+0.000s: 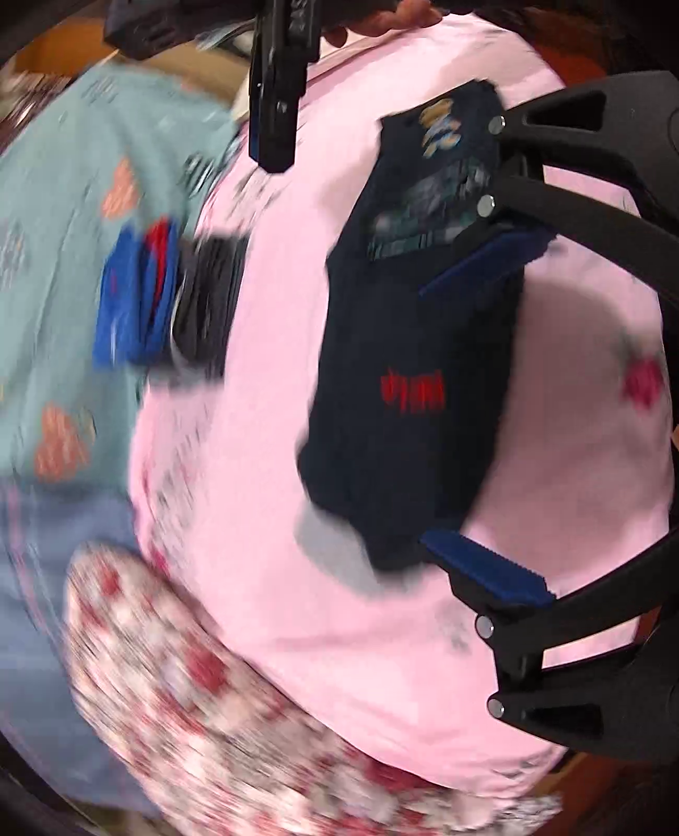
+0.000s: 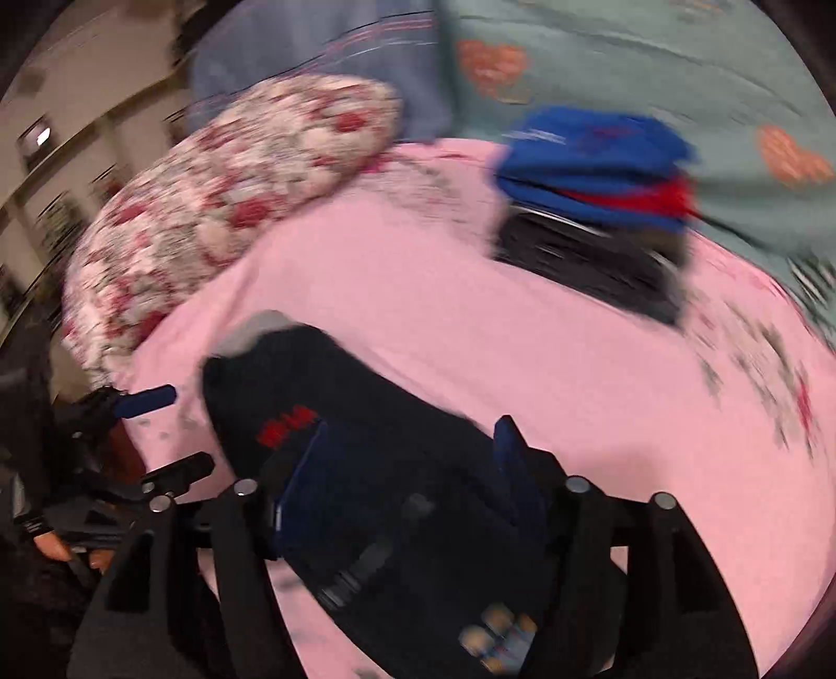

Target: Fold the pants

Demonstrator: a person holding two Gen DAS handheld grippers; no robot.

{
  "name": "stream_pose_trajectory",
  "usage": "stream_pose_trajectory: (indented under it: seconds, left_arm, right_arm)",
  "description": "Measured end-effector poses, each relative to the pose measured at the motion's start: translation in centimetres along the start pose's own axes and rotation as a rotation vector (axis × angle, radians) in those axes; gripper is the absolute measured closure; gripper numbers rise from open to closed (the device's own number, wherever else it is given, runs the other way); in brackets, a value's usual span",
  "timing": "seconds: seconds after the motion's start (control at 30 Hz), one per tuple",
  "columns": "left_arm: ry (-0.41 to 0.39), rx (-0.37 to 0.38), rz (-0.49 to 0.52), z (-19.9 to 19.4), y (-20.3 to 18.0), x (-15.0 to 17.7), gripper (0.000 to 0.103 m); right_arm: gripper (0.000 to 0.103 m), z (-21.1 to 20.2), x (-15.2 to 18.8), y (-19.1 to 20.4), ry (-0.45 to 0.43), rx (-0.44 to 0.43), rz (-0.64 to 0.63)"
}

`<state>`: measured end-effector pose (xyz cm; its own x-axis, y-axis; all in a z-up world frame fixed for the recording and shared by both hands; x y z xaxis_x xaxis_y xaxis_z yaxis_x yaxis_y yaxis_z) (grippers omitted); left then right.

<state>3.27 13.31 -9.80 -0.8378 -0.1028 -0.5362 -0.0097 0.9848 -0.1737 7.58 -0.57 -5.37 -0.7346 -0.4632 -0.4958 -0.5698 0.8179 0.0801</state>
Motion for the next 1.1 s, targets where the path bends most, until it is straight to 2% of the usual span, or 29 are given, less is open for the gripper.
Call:
stream_pose_trajectory:
  seconds: [0.03, 0.13, 0.23, 0.3, 0.47, 0.6, 0.63, 0.67, 0.7, 0.73, 0.77, 0.87, 0.97, 1.1]
  left_arm:
    - [0.021, 0.001, -0.053, 0.4, 1.7, 0.1, 0.014]
    - [0.074, 0.066, -0.203, 2.0, 5.2, 0.6, 0.014]
    - [0.116, 0.116, -0.264, 3.9, 5.8, 0.7, 0.014]
    - [0.138, 0.143, -0.289, 5.0, 5.6, 0.5, 0.014]
    - [0.143, 0.116, -0.294, 6.5, 5.9, -0.2, 0.014]
    - [0.130, 0.092, -0.284, 7.2, 5.8, -0.8, 0.016]
    - [0.129, 0.102, -0.278, 7.4, 5.5, -0.9, 0.036]
    - [0.125, 0.086, -0.280, 7.6, 5.6, -1.1, 0.043]
    - [0.111, 0.079, -0.283, 7.6, 5.8, -1.2, 0.048]
    - [0.106, 0.074, -0.285, 7.7, 5.9, -1.2, 0.056]
    - [0.101, 0.085, -0.288, 7.6, 5.9, -1.3, 0.064]
    - [0.088, 0.095, -0.284, 6.8, 5.6, -1.3, 0.070]
    - [0.039, 0.090, -0.245, 4.7, 4.4, -1.9, 0.076]
    - [-0.055, 0.088, -0.131, 0.3, 0.6, -3.5, 0.076]
  right_arm:
    - [0.036, 1.3, -1.4, 1.6, 0.020, -0.029, -0.042]
    - [0.035, 6.6, -5.3, 5.9, 0.097, -0.097, -0.129]
    - [0.035, 11.5, -7.6, 8.0, 0.178, -0.124, -0.173]
    - [0.035, 14.1, -8.8, 9.4, 0.219, -0.133, -0.199]
    - [0.035, 18.6, -9.8, 10.8, 0.315, -0.126, -0.268]
    - [0.035, 20.9, -9.2, 10.9, 0.398, -0.199, -0.255]
    - [0.035, 21.3, -9.2, 10.8, 0.405, -0.206, -0.250]
    - [0.041, 21.4, -9.1, 10.8, 0.410, -0.219, -0.246]
    - [0.061, 21.3, -9.3, 10.7, 0.404, -0.222, -0.245]
    - [0.071, 21.0, -9.4, 10.7, 0.401, -0.252, -0.235]
    - [0.073, 20.5, -9.5, 10.7, 0.390, -0.263, -0.231]
    - [0.079, 18.2, -9.6, 10.8, 0.314, -0.242, -0.256]
    - [0.081, 15.0, -9.9, 10.7, 0.235, -0.247, -0.261]
    - [0.082, 8.2, -10.0, 9.1, 0.093, -0.269, -0.242]
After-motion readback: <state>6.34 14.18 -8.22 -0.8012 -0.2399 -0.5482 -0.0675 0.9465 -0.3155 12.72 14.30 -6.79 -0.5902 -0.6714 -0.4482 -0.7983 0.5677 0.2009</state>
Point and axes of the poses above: each gripper's, at about its wrist camera, not at the fingertips, and z roughly the way its jaws point, y to its left, x to its underside, the point moved 9 cm from there along z, roughly the way its jaws point, and after that the axes turned 10 degrees about y, right-handed, at the moved point
